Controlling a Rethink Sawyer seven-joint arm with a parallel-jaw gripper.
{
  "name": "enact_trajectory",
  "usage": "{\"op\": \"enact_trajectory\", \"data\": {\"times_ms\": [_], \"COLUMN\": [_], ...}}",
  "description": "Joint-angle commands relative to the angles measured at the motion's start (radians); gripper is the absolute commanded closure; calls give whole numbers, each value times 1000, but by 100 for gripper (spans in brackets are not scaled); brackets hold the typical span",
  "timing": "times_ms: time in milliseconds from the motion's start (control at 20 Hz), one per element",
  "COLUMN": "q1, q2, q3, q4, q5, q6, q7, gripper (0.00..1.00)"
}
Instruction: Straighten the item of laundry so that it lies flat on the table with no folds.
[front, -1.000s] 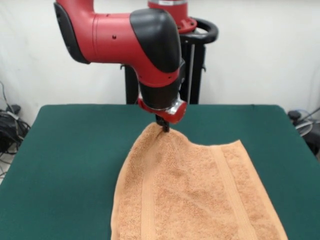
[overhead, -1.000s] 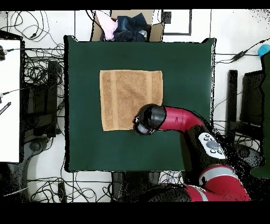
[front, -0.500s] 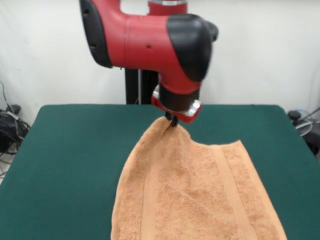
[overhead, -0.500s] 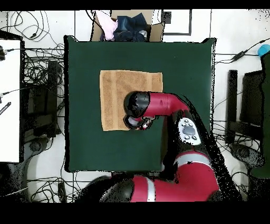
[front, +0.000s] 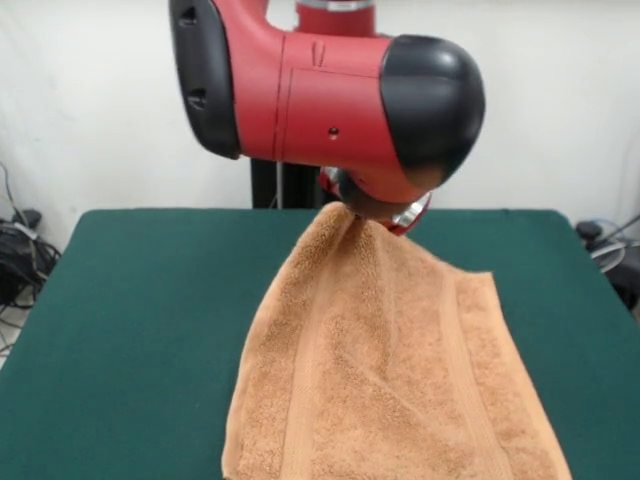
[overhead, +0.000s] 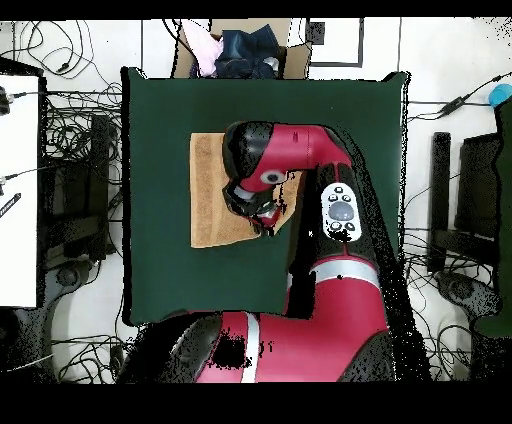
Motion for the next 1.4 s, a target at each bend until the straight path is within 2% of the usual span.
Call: {"op": "enact_trajectory", "data": {"times_ms": [50,350,550,600,950,1400], "q1": [19,18,23,26,24,13], "q2": [83,89,88,87,54,41], "q3": [11,4,-10,-16,-28,-43], "q4": [-189,-97,-80,-73,7,33], "q5": [29,84,101,115,151,148], "q6": [128,-69,-76,-77,-152,-205], "q7": [160,224,214,218,230,198], "gripper": [100,100,100,0,0,0]}}
